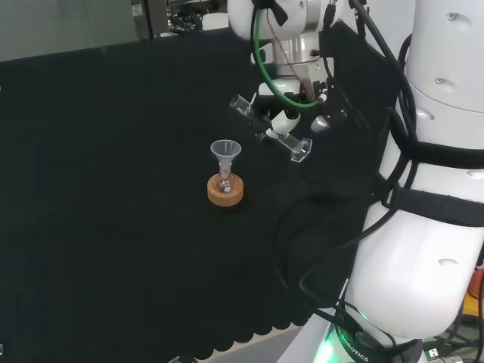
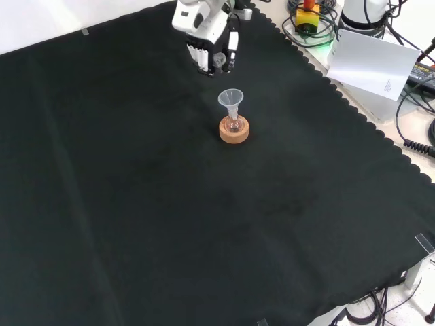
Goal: Pour the water from the graduated cylinder into the round-bottom flask.
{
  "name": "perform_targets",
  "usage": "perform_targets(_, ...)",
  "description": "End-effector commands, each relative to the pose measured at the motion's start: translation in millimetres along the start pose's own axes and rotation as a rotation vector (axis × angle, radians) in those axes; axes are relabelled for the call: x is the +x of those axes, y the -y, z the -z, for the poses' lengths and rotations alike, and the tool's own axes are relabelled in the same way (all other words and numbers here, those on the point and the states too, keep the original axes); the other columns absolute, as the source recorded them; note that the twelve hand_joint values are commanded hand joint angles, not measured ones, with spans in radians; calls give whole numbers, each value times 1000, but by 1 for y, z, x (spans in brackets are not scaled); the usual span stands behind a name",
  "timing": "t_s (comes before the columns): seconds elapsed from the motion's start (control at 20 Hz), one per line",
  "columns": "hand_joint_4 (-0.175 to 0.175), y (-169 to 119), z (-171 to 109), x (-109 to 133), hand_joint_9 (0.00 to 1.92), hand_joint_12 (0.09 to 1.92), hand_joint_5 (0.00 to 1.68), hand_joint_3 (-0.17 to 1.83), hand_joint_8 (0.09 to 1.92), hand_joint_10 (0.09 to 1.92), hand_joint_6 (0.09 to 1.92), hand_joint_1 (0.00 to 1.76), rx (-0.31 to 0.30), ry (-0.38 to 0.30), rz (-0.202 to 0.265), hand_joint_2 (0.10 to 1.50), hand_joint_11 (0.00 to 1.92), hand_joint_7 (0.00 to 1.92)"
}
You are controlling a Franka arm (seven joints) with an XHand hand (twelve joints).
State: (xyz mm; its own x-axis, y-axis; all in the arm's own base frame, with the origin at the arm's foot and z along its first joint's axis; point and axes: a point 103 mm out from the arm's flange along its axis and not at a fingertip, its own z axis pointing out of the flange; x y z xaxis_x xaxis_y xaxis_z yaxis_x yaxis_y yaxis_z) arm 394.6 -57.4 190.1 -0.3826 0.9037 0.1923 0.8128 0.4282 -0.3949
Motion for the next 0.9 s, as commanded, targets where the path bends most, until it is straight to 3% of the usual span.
perform_targets(0.05,-175,44,-12,-26,1477,699,1032,-1,910,87,923,1268,200,78,-51,1086,1324,1055)
perform_targets(0.45,-175,54,-8,-33,1476,698,1032,-1,909,87,922,1268,242,92,-66,1086,1326,1056)
perform_targets(0.9,-175,50,-5,-25,1477,698,1033,-1,908,87,921,1268,275,108,-46,1086,1328,1056)
